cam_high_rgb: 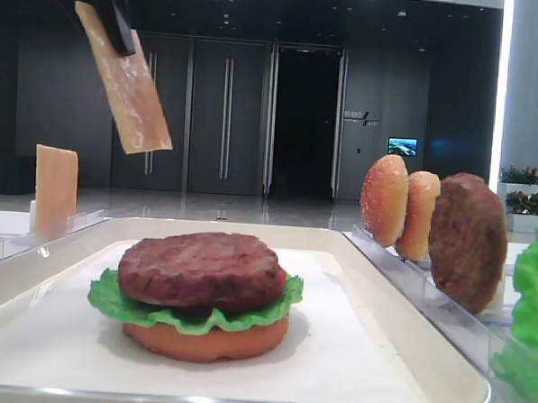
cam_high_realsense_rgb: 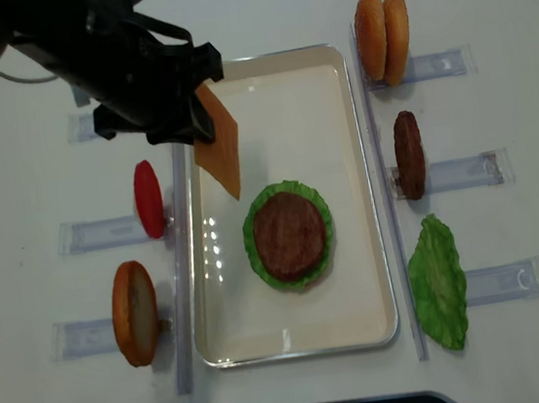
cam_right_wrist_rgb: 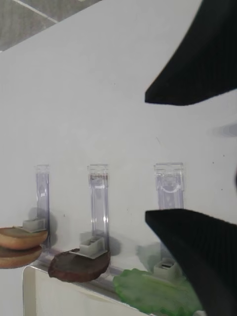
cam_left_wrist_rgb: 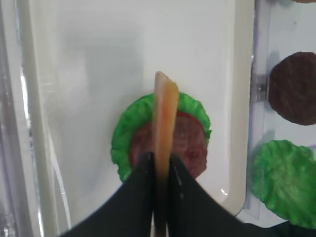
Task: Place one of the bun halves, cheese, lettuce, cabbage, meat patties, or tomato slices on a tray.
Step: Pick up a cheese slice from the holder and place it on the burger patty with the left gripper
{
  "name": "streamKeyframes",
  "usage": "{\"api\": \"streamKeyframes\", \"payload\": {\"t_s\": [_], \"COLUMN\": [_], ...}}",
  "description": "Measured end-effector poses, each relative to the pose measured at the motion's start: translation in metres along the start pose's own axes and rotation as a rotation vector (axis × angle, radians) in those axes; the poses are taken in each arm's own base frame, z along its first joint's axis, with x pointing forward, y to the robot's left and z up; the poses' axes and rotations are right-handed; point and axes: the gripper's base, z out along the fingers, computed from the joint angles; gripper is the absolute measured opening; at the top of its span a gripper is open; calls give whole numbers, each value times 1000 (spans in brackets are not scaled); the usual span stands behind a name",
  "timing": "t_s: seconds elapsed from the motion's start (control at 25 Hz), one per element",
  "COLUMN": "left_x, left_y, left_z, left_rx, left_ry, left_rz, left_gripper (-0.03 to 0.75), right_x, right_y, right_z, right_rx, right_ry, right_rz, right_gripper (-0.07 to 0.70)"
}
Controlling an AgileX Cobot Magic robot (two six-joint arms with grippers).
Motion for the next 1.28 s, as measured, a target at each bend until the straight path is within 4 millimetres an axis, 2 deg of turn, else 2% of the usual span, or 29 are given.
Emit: {"api": "streamKeyframes", "payload": {"t_s": [0.32, 0.68, 0.92, 1.28], "left_x": [12, 36, 38, 48], "left_y": [-26, -19, -20, -11], "left_z": [3, 32, 35, 50], "left_rx": [121, 170, 195, 171], "left_ry": [18, 58, 41, 63], "left_rz": [61, 26, 23, 8], "left_gripper": [34, 34, 34, 34], "right_x": [0, 0, 0, 0], "right_y": [0, 0, 0, 0], "right_z": [0, 0, 0, 0], "right_rx": [0, 0, 0, 0], "right_ry": [0, 0, 0, 0], "right_rz": [0, 0, 0, 0], "right_gripper": [461, 461, 461, 461]}}
